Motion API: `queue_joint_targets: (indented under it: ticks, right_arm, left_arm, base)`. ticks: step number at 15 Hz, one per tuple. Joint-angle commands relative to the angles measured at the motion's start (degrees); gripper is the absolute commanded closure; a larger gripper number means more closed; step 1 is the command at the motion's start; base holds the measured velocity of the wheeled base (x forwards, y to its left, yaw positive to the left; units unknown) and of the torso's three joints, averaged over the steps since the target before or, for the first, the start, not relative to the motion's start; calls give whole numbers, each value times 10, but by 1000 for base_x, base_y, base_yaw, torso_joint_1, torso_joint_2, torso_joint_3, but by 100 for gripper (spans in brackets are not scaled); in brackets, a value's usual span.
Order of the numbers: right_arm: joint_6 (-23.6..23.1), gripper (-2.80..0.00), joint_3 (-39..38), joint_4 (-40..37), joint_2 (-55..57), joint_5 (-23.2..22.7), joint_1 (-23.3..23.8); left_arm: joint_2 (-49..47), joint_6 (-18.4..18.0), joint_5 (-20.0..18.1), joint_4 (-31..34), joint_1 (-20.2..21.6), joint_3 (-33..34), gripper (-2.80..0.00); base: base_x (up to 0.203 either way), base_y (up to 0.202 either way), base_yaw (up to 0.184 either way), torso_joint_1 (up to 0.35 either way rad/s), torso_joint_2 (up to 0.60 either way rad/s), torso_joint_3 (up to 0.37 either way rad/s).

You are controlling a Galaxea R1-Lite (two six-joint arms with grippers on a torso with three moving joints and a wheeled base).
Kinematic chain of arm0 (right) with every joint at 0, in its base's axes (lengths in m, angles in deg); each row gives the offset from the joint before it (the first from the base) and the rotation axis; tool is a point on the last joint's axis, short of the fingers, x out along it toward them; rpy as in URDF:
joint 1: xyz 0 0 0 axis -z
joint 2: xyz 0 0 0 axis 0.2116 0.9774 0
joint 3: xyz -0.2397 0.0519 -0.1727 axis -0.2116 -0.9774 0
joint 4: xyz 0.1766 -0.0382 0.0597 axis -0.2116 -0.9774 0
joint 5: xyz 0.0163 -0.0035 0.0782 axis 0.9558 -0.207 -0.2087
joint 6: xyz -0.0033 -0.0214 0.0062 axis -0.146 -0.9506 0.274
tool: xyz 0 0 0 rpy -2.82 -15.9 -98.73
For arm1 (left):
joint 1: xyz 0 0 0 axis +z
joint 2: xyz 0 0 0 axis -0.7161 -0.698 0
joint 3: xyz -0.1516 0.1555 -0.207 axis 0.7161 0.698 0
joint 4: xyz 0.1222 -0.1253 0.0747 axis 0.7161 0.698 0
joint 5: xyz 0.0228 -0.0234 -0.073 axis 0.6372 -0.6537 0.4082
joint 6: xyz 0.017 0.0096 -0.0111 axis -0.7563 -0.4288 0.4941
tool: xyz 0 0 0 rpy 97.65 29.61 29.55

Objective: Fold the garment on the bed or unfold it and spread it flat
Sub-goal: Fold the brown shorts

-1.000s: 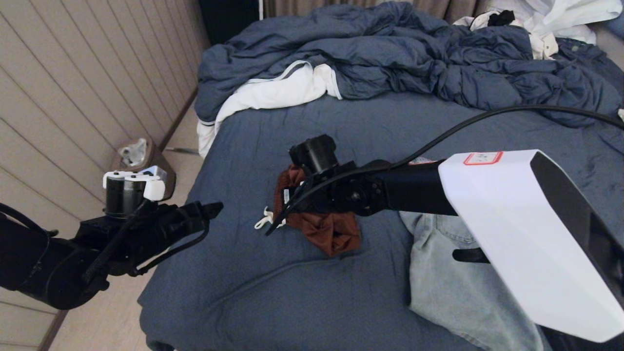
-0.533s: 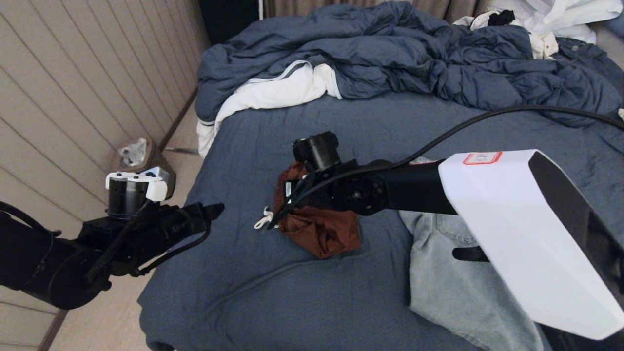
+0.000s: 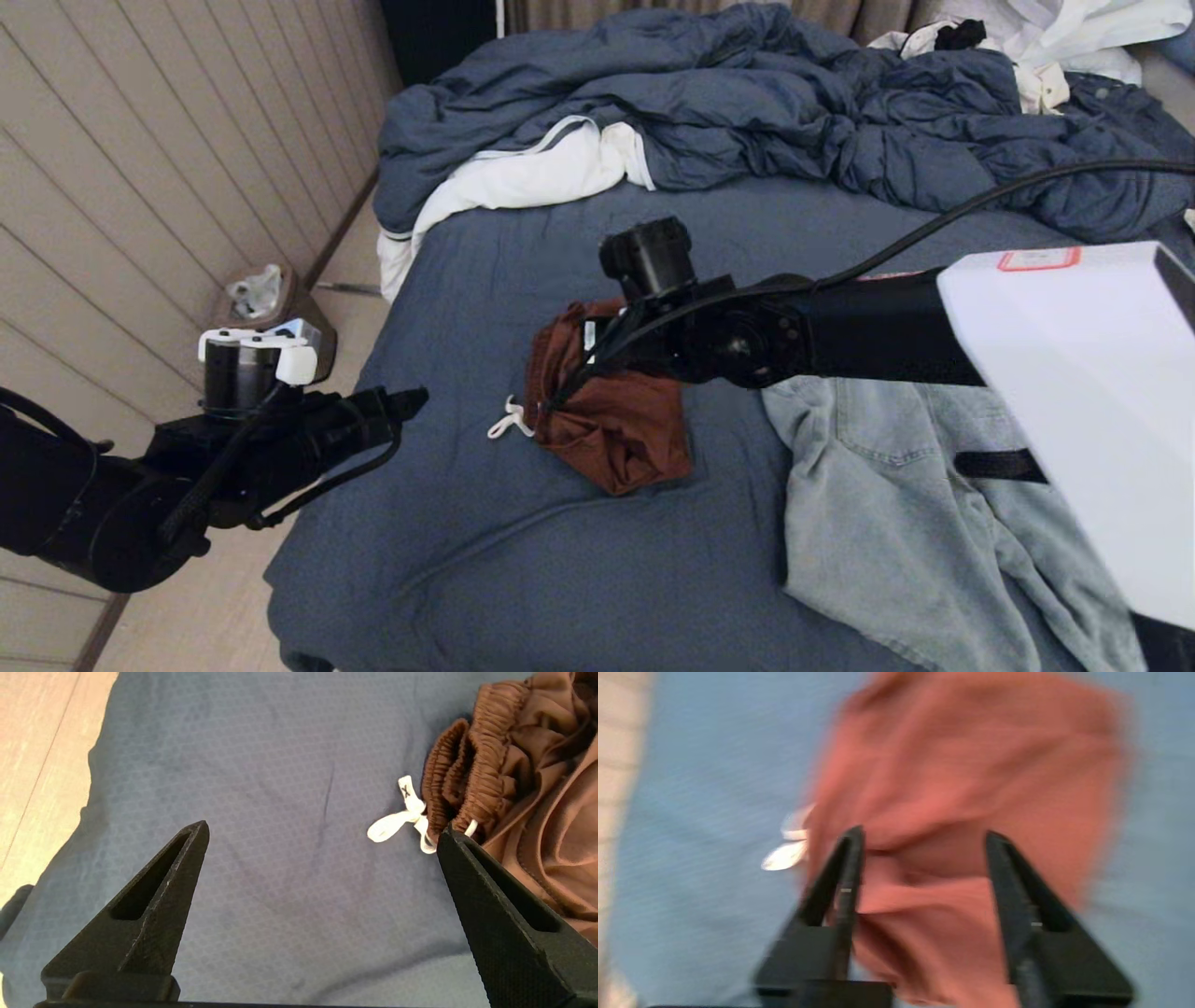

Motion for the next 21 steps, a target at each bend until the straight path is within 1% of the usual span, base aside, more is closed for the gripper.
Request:
queue_joint_targets:
  ticks: [1,4,6,9,13,14,16,21]
  right_arm:
    - [-3,0,-46,-1,-33,13,38]
    - [0,0,-90,2,-27,15,57]
    - [1,0,-92,3,-6,14,61]
    - [3,0,-70,4,42,14,59]
    - [3,0,-8,4,112,20,45]
    - [3,0,6,3,125,26,34]
    - [4,0,7,3,124,27,4]
    - [7,0,4,2,96,28,-91]
  left_arm:
    - [-3,2,1,-2,0,0,-280]
    - [-5,2,-1,-2,-1,0,-280]
    - [-6,2,-3,-2,-1,0,-280]
    - [-6,2,-3,-2,-1,0,-280]
    - [-6,2,-3,-2,-1,0,-280]
    - [-6,2,-3,-2,-1,0,-280]
    - [-6,2,-3,-2,-1,0,-280]
    - [-2,2,-3,-2,-10,8,-280]
  base:
    - [0,0,0,0,0,0]
    - [0,0,0,0,0,0]
    - [0,0,0,0,0,0]
    - [0,0,0,0,0,0]
    - [0,0,0,0,0,0]
    - [0,0,0,0,0,0]
    - [0,0,0,0,0,0]
    - [0,0,0,0,0,0]
